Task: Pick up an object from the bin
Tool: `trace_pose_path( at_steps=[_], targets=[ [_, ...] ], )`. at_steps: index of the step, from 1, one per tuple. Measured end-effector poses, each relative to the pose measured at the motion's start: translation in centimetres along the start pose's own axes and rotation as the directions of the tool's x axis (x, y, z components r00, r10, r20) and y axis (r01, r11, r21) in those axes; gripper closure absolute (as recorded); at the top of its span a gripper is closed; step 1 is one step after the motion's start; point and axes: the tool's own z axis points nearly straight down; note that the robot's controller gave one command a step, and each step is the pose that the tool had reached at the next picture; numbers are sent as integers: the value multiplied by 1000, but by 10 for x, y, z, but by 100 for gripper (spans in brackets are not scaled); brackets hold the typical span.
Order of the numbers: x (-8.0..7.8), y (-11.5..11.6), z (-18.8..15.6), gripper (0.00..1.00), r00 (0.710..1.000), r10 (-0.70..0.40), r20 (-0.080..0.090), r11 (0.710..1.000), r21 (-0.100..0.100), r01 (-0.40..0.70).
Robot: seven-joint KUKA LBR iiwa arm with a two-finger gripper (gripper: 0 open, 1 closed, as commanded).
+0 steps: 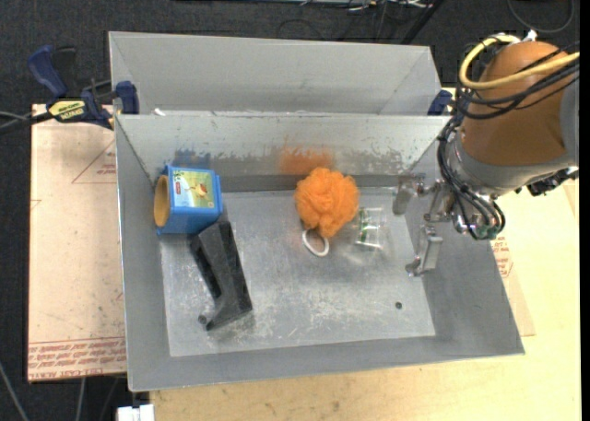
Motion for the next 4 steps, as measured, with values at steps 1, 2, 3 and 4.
trace_pose_path(
  at_steps=[1,2,3,4],
  targets=[
    [-5,24,-3,0,999,33,7,999,0,-33],
    [-11,18,18,0,999,40,3,999,-1,-40],
    [-34,0,68,0,999,37,14,999,0,-37],
    [-29,-16,121,0,998,58,18,998,-2,-58]
  ],
)
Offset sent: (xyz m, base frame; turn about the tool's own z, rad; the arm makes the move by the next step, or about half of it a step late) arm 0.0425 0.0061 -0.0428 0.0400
